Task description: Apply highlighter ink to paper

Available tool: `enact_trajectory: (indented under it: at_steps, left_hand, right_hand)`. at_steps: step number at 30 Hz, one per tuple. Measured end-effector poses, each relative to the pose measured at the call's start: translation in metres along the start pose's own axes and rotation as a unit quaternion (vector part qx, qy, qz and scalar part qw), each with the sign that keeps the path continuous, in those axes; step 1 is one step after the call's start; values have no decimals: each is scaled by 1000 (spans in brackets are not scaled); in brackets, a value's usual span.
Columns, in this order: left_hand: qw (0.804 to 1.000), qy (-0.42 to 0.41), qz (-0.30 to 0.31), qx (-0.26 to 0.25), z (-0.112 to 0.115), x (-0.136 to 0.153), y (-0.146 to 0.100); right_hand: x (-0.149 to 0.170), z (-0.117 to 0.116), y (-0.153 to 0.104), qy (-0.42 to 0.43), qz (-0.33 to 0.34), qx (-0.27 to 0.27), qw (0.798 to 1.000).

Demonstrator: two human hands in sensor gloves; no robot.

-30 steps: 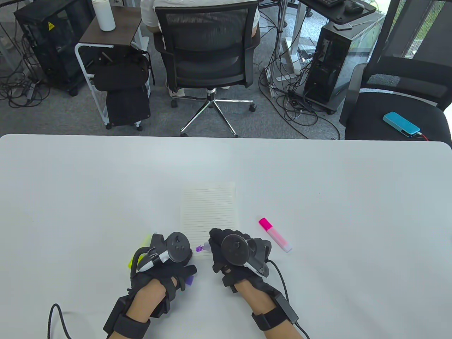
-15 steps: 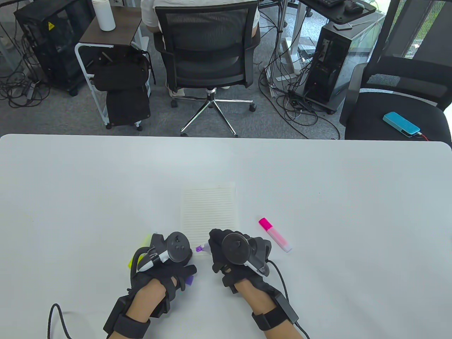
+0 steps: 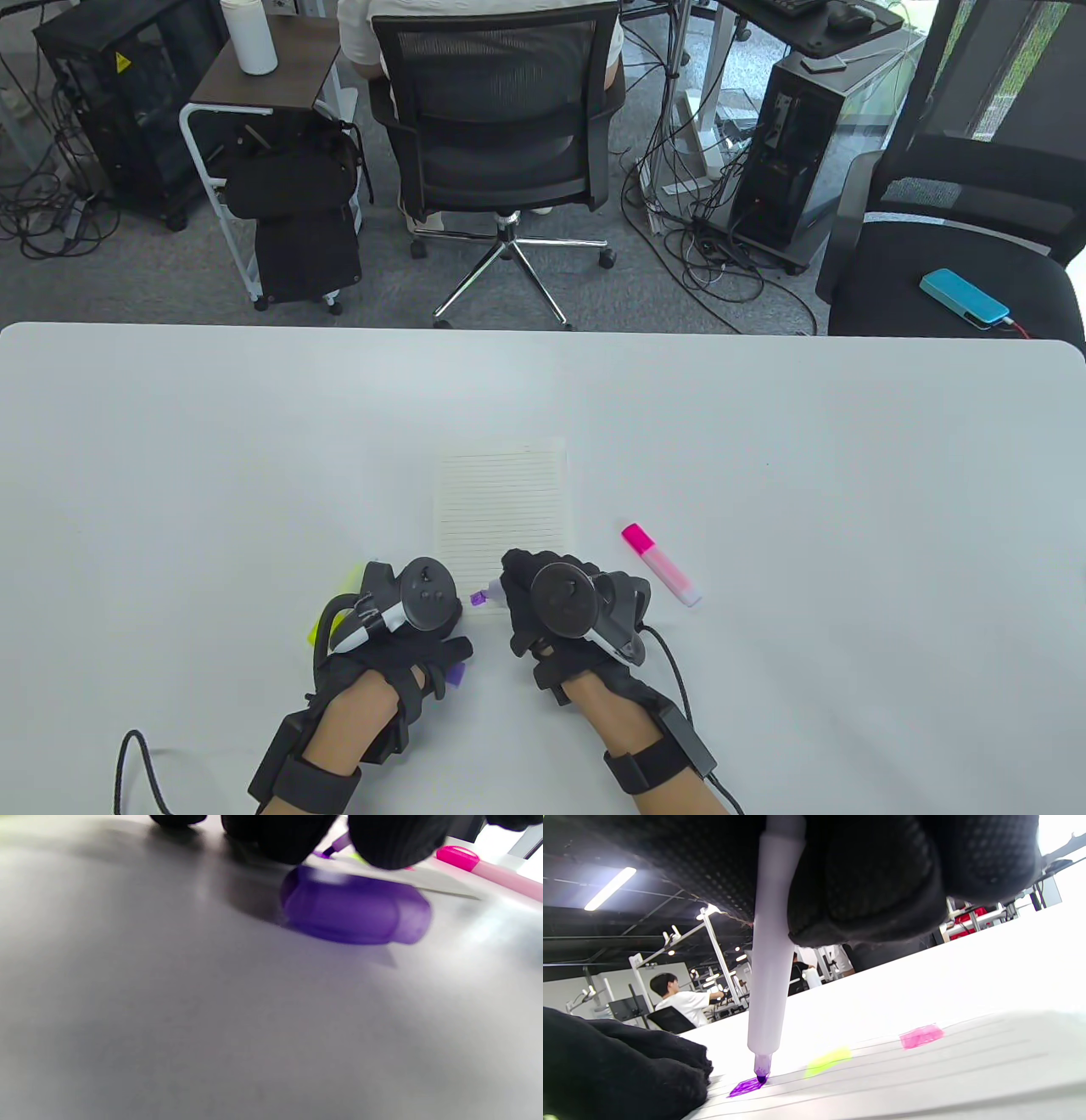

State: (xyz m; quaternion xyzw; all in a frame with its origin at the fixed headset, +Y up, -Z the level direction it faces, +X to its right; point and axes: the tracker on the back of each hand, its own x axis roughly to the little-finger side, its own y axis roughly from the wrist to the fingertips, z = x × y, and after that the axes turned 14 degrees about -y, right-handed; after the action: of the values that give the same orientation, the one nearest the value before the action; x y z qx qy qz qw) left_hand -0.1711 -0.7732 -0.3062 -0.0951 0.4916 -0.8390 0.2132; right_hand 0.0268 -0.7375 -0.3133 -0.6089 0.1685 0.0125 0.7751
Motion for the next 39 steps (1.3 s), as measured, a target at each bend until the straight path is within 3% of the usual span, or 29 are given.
enact_trajectory:
  at_steps: [12,15,22,27,32,35,39]
  left_hand:
    - [1000,0,0,0,0,0,0]
    - [1000,0,0,0,0,0,0]
    - [1000,0,0,0,0,0,0]
    - [1000,0,0,0,0,0,0]
    - [1000,2,0,0,0,0,0]
    - [1000,1,0,0,0,0,0]
    - [1000,2,0,0,0,0,0]
  right_hand:
    - [-1,-3,-1,19,4,7,1000]
    - [-2,-3,-1,-18,4,1,1000]
    - [-3,-7,0,18,6,-1,1000]
    - [-1,-4,0,-11,-16,-1,1000]
    - [-2,-8,0,30,-11,-3,999]
    - [0,-8,0,-15,-10,-5,1000]
    - [2,-6,0,-8,-26,-1,1000]
